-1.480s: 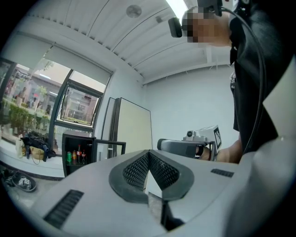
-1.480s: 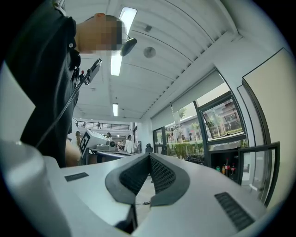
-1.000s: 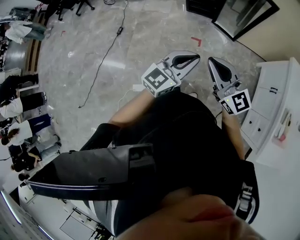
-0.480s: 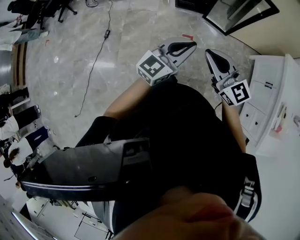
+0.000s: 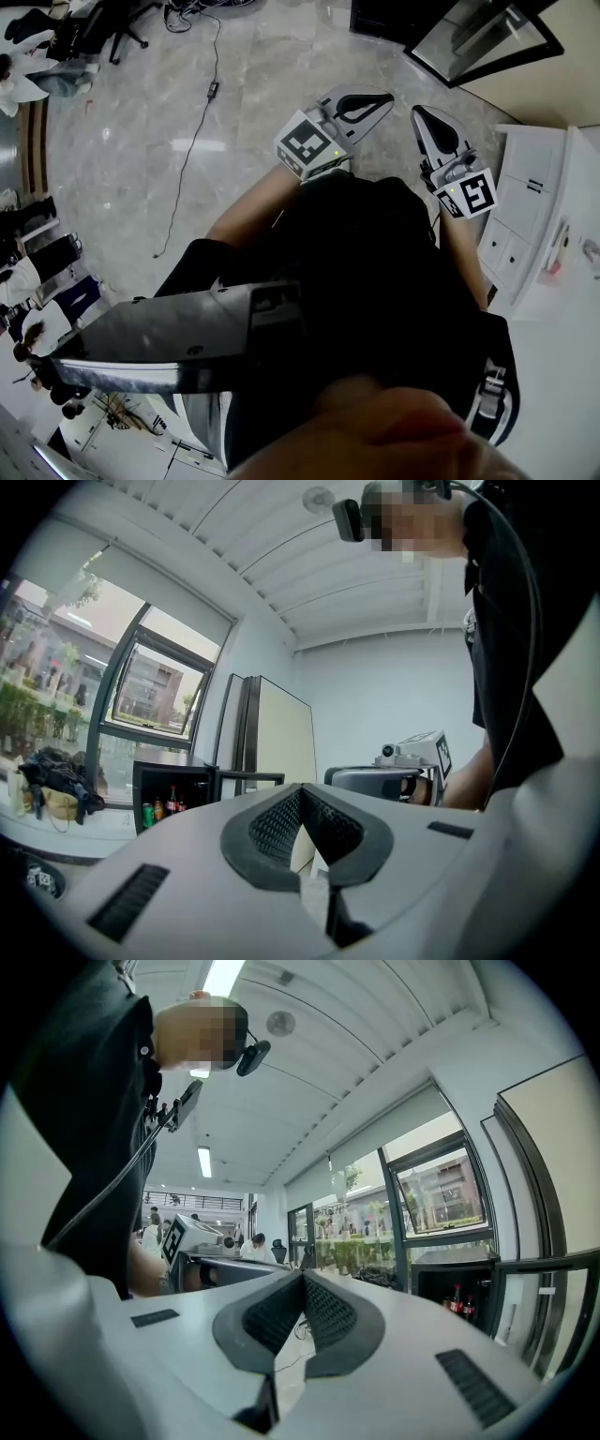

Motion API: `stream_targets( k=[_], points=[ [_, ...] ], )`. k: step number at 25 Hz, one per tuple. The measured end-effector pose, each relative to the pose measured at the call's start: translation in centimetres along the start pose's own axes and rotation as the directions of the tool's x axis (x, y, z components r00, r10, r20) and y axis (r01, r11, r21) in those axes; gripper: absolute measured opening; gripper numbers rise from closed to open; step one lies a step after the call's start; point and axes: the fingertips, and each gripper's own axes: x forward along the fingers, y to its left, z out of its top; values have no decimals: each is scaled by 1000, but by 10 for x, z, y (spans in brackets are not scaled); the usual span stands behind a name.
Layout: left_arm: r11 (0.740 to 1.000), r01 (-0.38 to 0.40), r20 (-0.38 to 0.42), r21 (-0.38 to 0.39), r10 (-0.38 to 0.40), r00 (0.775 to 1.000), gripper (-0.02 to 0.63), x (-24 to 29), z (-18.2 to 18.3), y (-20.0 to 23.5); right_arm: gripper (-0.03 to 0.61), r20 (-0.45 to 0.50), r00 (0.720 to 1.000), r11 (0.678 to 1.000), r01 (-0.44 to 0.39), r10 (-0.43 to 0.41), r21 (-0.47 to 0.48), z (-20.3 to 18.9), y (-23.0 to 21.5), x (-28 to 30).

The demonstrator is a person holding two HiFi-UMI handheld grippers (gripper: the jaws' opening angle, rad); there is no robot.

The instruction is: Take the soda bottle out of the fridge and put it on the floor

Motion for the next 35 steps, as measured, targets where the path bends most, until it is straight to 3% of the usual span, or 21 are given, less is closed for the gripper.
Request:
stream_targets(
  k=[12, 25, 35],
  points=[
    [998, -57, -23, -4, 57, 998, 3, 36, 0, 48, 5, 17, 999, 999, -44, 44, 20, -5, -63, 27],
    [991, -135, -57, 14, 136, 989, 3, 150, 10, 95, 5, 34, 987, 987, -160, 159, 27, -3, -177, 23],
    [980, -200, -99, 7, 200, 975, 3, 207, 7, 119, 5, 57, 984, 984, -172, 169, 56, -5, -245, 21]
  ],
)
